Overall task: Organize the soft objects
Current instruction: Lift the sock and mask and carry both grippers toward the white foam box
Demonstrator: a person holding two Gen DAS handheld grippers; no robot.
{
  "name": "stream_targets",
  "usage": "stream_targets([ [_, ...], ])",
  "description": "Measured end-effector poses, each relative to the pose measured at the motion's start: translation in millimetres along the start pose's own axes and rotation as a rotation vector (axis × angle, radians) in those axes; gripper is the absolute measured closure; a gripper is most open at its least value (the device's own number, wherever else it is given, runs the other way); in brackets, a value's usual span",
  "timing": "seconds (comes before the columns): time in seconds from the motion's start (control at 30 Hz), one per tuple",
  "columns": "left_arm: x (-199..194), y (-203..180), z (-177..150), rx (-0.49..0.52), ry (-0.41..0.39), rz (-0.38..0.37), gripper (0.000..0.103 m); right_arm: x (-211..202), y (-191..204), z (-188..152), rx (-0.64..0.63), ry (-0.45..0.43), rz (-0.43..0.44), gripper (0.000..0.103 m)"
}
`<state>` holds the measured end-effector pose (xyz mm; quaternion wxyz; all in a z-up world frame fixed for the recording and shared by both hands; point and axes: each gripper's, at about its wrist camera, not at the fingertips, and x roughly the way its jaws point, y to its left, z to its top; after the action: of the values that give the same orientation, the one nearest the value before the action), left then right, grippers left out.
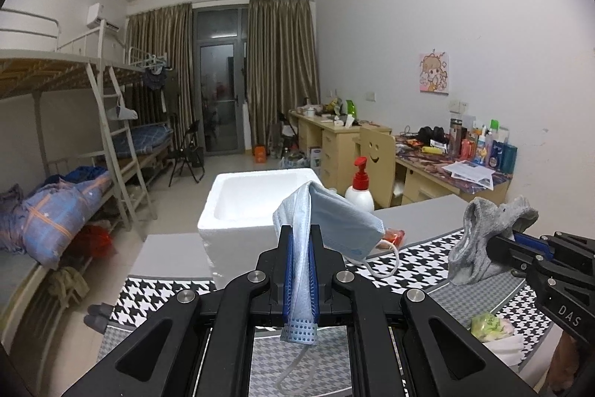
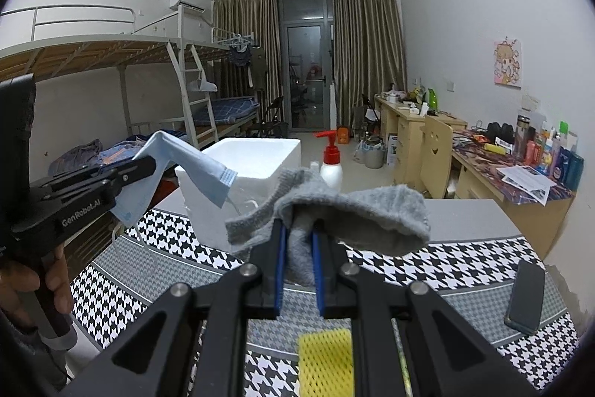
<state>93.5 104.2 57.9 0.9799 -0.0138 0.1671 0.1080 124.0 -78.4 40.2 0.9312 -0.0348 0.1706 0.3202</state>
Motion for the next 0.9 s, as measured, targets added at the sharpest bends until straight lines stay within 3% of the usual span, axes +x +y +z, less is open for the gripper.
stream_targets([
  [0.9, 17, 13, 27, -0.003, -0.007, 0.017, 0.095, 27, 23, 37, -0.057, -0.012, 0.035, 0.086],
])
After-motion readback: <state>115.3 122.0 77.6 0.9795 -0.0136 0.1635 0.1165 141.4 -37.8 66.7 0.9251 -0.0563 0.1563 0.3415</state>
